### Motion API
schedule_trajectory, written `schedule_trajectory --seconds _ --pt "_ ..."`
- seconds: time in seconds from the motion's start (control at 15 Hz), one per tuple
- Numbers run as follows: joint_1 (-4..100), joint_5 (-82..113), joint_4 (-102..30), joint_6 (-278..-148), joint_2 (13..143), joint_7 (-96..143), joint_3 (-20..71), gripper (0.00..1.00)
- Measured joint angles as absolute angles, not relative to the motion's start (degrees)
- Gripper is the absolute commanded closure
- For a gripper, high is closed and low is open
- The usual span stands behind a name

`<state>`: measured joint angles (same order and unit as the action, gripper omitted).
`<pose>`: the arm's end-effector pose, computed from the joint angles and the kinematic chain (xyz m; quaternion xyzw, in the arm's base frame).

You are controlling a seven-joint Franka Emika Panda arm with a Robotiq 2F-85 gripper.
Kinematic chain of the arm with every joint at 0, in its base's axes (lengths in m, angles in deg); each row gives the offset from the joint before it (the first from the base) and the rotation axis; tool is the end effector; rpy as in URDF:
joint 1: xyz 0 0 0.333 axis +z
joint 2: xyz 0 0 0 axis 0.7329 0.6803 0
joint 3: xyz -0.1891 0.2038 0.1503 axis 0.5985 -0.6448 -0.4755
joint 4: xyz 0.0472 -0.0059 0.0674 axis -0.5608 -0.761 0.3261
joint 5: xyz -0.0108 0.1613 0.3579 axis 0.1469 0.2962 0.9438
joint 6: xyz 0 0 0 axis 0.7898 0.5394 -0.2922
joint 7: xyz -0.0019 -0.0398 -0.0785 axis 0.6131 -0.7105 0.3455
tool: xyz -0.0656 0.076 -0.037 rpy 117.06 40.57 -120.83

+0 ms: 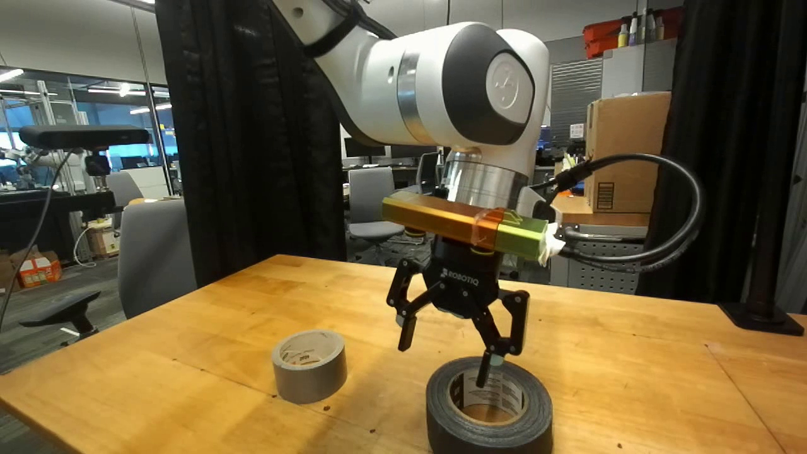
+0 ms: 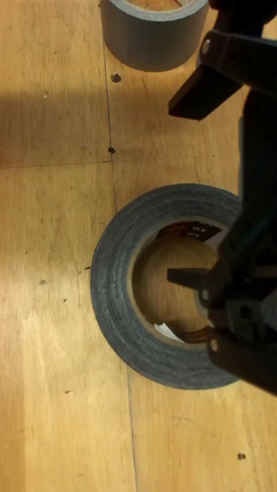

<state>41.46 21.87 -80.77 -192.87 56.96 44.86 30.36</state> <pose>0.4332 -0.1061 0.3261 -0.9873 -0.0070 0.1419 0.0716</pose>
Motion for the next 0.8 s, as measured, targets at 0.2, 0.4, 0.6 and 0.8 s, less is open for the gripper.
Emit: schedule_trajectory --seconds 0.2,0.4,0.6,0.8 --pt "41.47 21.87 -80.33 -193.43 58.40 44.86 29.96 0.00" --pt "41.47 21.87 -79.80 -193.81 59.78 44.86 29.77 0.00" --pt "41.47 21.87 -79.15 -193.97 61.10 44.86 29.76 0.00" --pt "41.45 21.86 -78.64 -194.03 62.30 44.86 29.76 0.32"
